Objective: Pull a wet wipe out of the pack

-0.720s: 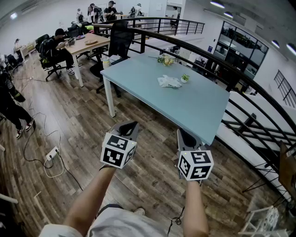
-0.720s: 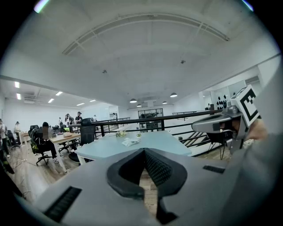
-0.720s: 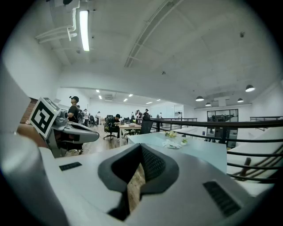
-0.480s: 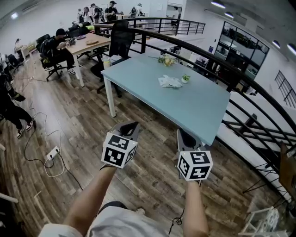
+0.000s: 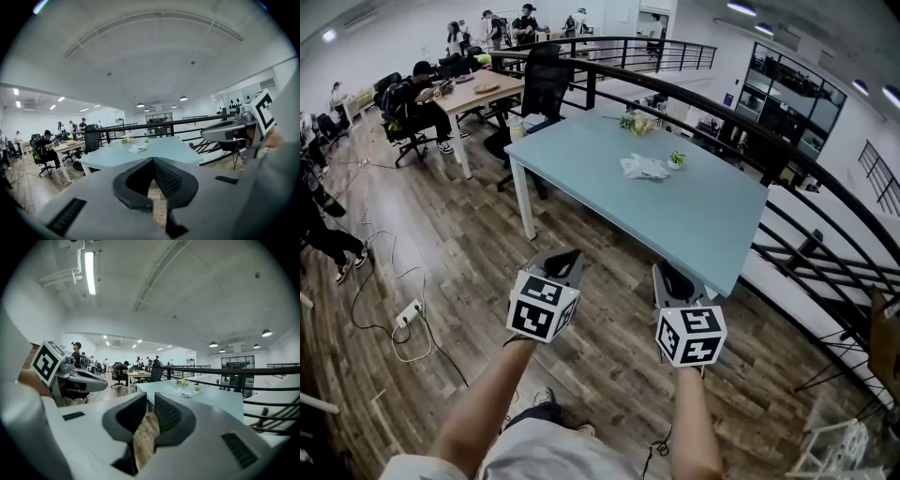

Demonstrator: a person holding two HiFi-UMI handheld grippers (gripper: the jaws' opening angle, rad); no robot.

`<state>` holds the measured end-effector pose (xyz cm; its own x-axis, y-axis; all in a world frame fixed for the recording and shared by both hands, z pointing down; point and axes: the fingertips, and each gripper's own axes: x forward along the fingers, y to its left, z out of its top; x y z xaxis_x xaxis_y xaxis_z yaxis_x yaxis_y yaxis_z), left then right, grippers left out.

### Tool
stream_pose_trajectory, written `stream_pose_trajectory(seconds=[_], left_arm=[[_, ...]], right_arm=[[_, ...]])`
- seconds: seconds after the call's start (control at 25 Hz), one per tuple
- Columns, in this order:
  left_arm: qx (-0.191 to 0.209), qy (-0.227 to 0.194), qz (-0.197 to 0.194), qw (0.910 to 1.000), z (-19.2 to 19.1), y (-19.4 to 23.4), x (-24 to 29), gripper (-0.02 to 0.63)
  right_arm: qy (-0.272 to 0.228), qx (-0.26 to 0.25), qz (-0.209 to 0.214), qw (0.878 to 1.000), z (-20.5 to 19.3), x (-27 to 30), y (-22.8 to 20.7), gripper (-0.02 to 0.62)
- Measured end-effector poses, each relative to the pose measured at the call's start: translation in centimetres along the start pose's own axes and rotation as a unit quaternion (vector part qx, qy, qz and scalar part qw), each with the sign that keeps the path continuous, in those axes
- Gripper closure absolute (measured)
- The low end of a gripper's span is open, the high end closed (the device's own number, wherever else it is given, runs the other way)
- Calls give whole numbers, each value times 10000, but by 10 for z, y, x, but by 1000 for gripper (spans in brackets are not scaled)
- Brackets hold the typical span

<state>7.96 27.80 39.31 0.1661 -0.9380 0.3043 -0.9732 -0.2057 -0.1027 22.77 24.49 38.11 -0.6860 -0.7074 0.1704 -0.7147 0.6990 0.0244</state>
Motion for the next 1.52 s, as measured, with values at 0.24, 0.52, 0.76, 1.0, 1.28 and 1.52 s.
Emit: stream_pose_trajectory(seconds=[0.24, 0.52, 0.76, 1.0, 1.28, 1.52], left_arm=[[47, -44, -34, 10000, 4, 2, 11, 611], [99, -41, -108, 9999, 4, 25, 43, 611], [95, -22, -204, 9997, 11, 51, 78, 611], [106, 8, -305, 9995, 17, 93, 110, 611], [89, -4, -478, 9988, 25, 137, 141, 611], [100, 7, -712, 9974, 27, 165, 163, 611]], right_arm=[[28, 4, 15, 10000, 0, 9, -5, 531], [8, 65, -26, 10000, -2, 43, -14, 494], [66, 111, -75, 9999, 3, 81, -26, 457], [112, 191, -157, 9996, 13, 131, -28, 431], [210, 197, -268, 9992, 23, 180, -22, 394], [271, 223, -450, 9984, 30, 211, -19, 347]])
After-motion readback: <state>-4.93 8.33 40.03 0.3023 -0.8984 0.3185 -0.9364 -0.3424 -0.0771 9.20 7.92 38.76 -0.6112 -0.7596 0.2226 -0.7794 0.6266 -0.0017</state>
